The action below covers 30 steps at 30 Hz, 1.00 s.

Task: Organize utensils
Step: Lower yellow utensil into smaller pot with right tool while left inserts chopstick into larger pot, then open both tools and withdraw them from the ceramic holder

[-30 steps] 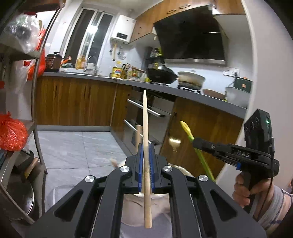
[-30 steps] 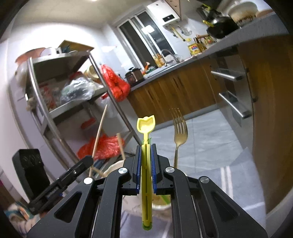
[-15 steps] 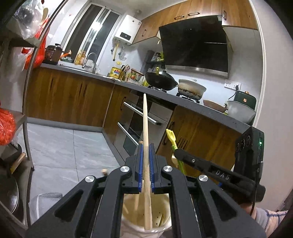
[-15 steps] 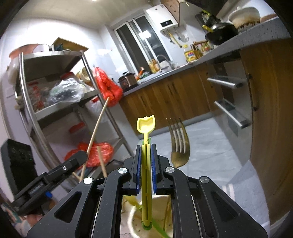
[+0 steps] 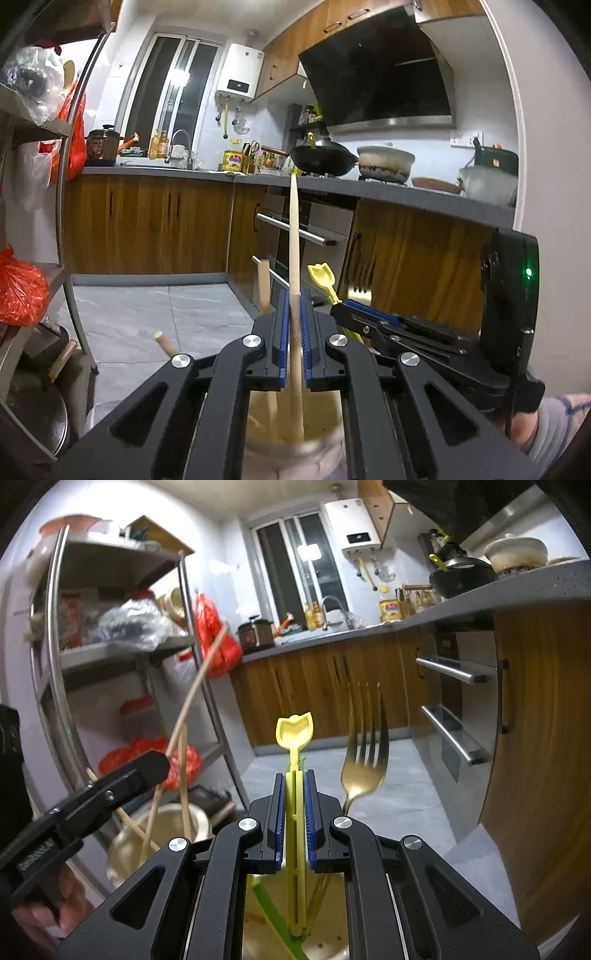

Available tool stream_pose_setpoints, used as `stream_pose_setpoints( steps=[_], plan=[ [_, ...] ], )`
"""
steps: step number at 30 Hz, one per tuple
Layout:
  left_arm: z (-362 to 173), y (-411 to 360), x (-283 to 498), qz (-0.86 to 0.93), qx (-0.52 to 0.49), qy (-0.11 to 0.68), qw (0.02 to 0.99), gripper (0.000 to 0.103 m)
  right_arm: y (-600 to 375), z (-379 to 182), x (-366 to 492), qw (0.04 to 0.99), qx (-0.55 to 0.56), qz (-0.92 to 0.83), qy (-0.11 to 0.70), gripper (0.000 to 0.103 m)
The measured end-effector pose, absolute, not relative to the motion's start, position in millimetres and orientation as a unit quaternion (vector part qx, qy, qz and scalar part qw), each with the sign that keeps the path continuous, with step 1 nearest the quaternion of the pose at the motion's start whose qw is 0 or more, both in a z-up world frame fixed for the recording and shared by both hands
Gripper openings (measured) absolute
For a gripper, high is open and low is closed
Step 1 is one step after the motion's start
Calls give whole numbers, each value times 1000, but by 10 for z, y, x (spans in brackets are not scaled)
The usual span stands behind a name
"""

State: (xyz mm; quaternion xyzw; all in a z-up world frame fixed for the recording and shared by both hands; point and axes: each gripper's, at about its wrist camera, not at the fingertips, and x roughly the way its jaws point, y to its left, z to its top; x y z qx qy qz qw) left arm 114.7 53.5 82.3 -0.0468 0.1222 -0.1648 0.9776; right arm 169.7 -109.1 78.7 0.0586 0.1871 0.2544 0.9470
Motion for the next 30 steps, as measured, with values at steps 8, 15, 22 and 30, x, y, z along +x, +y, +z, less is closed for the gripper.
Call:
stream_pose_setpoints(
  steps=[8, 15, 22, 30],
  plan=[
    [795, 540, 1021, -168, -15, 153, 974, 6, -1137, 801, 1564, 940, 39, 255, 222, 11],
    [776, 525, 1012, -163, -4, 180, 970, 6, -1151, 736, 1484, 934, 38, 254, 248, 11],
    [807, 526, 941, -166, -1, 182, 969, 6, -1169, 729, 1406, 933, 34, 249, 258, 15],
    [912, 549, 797, -169, -3, 177, 970, 6, -1367, 862, 1183, 936, 53, 240, 252, 21]
  ],
)
